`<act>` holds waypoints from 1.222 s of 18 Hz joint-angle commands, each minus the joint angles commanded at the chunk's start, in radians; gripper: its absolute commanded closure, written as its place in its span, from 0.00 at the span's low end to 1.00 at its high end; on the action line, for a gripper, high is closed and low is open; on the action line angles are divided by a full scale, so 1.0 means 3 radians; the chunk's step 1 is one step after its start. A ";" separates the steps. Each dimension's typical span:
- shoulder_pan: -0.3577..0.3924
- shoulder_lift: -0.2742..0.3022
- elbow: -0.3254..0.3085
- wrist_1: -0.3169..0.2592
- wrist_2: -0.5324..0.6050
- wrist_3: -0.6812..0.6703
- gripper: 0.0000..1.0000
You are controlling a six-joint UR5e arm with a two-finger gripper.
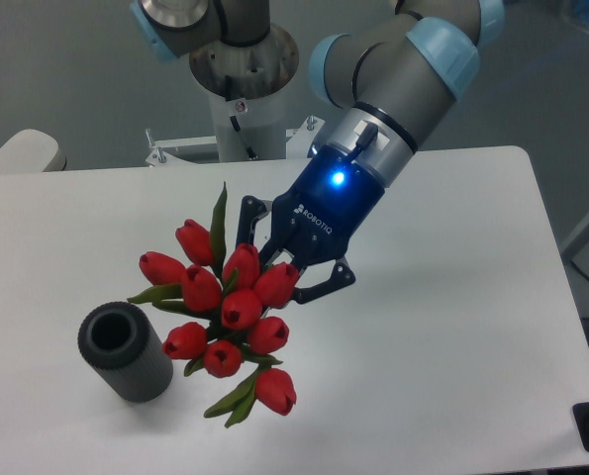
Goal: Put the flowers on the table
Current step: 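Carry the red tulip bouquet with the gripper away from the grey vase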
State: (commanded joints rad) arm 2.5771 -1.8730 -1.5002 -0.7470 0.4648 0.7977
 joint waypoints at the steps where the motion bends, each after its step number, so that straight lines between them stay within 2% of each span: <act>1: 0.0000 0.0005 -0.0005 0.0005 0.0000 0.0005 0.70; 9: 0.0051 0.0026 -0.0067 0.0005 0.0015 0.0036 0.70; 13: 0.0133 0.0128 -0.0138 0.0015 0.0081 0.0051 0.70; 17: 0.0123 0.0296 -0.0368 0.0015 0.0587 0.0352 0.70; 19: 0.0092 0.0322 -0.0383 0.0010 0.0919 0.0383 0.70; 22: 0.0046 0.0348 -0.0404 0.0000 0.1196 0.0409 0.72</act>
State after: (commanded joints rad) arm 2.5909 -1.7687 -1.6214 -0.7470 0.8235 0.9204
